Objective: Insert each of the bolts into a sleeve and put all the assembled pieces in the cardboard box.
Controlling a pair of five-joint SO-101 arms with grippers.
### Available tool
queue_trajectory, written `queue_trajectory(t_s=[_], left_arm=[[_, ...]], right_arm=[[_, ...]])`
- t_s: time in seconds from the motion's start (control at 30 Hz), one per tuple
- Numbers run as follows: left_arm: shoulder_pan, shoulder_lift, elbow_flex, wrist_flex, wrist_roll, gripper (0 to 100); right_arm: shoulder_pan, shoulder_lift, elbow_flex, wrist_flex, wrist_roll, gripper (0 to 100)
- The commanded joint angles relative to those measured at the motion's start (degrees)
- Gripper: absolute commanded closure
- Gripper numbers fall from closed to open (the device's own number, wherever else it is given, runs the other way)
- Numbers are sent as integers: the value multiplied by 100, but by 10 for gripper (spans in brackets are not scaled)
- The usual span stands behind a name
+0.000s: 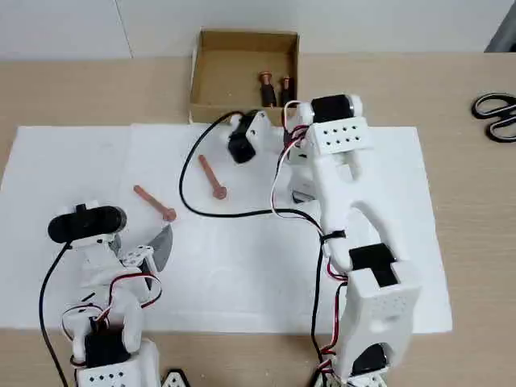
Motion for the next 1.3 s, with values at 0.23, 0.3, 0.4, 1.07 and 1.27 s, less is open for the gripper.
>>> queue_trajectory(t_s=[0.23, 0.3, 0.4, 1.07, 1.27], left_arm=[[9, -53, -13, -123, 0, 675], [9, -53, -13, -123, 0, 675], [0, -53, -13, -123, 0, 675], [0, -53, -13, -123, 9, 675], [0, -53, -13, -123, 9, 675]], right_arm=[[-84, 453, -281, 92, 1090, 779], [-66, 585, -281, 48, 1204, 779], [-57, 804, -281, 40, 1319, 779], [84, 1771, -281, -514, 1371, 889], [92, 1754, -571, -470, 791, 988]])
